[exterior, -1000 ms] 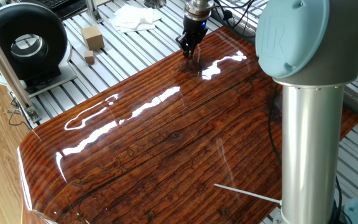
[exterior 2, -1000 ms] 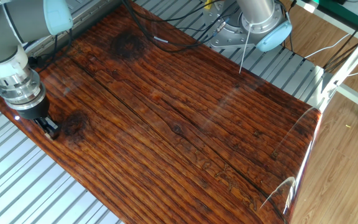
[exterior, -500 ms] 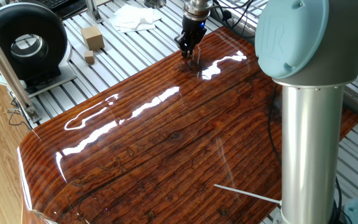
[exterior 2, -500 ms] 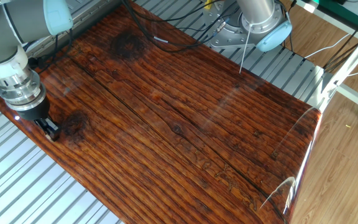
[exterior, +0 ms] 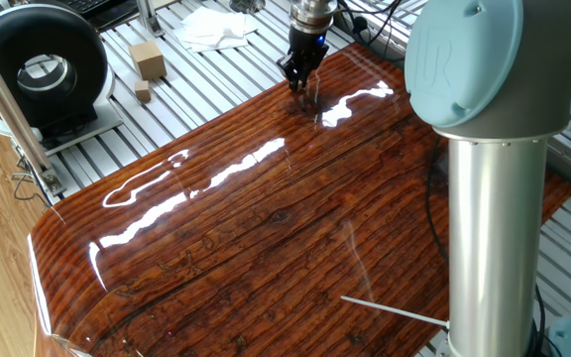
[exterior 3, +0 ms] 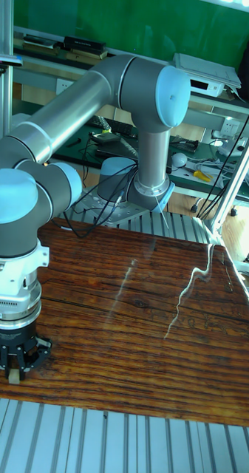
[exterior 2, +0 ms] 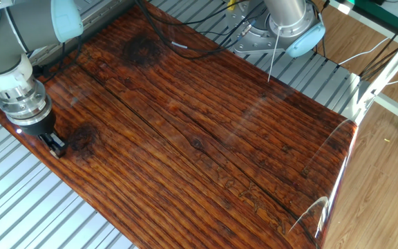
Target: Hold a small block with the gripper and sweep it from left to right on the table
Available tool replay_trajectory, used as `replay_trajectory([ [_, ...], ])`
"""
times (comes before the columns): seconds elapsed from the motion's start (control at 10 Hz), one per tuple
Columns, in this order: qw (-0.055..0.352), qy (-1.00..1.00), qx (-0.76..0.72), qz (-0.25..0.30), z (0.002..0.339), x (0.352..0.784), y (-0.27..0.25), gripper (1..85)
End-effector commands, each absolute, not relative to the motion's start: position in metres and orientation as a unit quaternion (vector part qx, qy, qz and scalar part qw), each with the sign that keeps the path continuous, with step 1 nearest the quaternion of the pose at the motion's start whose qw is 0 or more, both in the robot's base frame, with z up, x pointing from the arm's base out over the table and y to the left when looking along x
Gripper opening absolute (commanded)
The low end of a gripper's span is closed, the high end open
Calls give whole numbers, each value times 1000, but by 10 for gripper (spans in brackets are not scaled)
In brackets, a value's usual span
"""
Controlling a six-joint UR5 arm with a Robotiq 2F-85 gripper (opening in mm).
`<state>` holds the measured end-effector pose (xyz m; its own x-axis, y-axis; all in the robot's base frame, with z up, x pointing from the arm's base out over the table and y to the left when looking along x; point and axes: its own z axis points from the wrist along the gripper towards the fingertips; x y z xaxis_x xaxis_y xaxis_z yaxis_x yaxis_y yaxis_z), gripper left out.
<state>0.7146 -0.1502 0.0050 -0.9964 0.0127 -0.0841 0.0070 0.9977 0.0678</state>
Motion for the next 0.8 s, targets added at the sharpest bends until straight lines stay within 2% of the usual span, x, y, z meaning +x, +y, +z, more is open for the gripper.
replay_trajectory([
  [0.0,45,998,10,33,7,717,-150,10],
  [0.7,47,998,15,33,6,717,-148,10],
])
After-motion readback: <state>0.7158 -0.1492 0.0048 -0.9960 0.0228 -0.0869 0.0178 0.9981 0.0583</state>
